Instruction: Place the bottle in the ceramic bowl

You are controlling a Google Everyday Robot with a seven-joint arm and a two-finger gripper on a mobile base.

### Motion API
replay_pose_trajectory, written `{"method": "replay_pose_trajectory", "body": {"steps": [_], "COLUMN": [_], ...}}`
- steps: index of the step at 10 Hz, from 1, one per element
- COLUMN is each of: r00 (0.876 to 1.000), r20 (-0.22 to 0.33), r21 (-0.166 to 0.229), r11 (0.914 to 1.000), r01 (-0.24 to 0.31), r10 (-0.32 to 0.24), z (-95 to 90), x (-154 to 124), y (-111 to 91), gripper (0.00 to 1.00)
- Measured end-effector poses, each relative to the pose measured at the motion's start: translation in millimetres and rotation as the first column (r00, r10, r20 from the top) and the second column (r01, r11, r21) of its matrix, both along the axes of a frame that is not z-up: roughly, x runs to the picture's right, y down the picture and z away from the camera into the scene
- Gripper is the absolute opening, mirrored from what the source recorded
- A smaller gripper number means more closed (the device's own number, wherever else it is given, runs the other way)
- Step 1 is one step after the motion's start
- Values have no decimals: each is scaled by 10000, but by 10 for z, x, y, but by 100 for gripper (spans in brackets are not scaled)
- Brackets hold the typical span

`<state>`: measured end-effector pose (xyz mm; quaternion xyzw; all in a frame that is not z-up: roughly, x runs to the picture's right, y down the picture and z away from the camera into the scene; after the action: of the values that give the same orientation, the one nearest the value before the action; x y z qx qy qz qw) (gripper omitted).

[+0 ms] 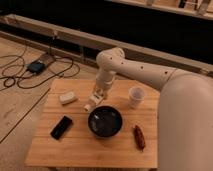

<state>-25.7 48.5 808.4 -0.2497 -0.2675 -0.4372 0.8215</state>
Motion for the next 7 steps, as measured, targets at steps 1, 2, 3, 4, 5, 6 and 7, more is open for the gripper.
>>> {"method": "replay_pose_trajectory", "body": {"steps": [1, 2, 3, 4, 5, 6, 7], "r00": [10000, 9999, 9998, 9997, 9995, 9991, 9983], "r20": [85, 156, 193, 255, 317, 384, 479], "r21": [-166, -450, -590, -877, -1209, -1398, -1642], "r11": [9999, 9990, 9983, 9961, 9926, 9899, 9856], "r01": [10, 10, 9, 24, 121, 234, 413], "r10": [-8, -3, 2, -2, -83, -182, -338], "z": [-107, -221, -267, -320, -362, -378, -394], "x": [-21, -48, -62, -76, -88, -94, -102], "y": [102, 254, 320, 443, 568, 638, 726], "gripper": [0, 0, 0, 0, 0, 0, 2]}}
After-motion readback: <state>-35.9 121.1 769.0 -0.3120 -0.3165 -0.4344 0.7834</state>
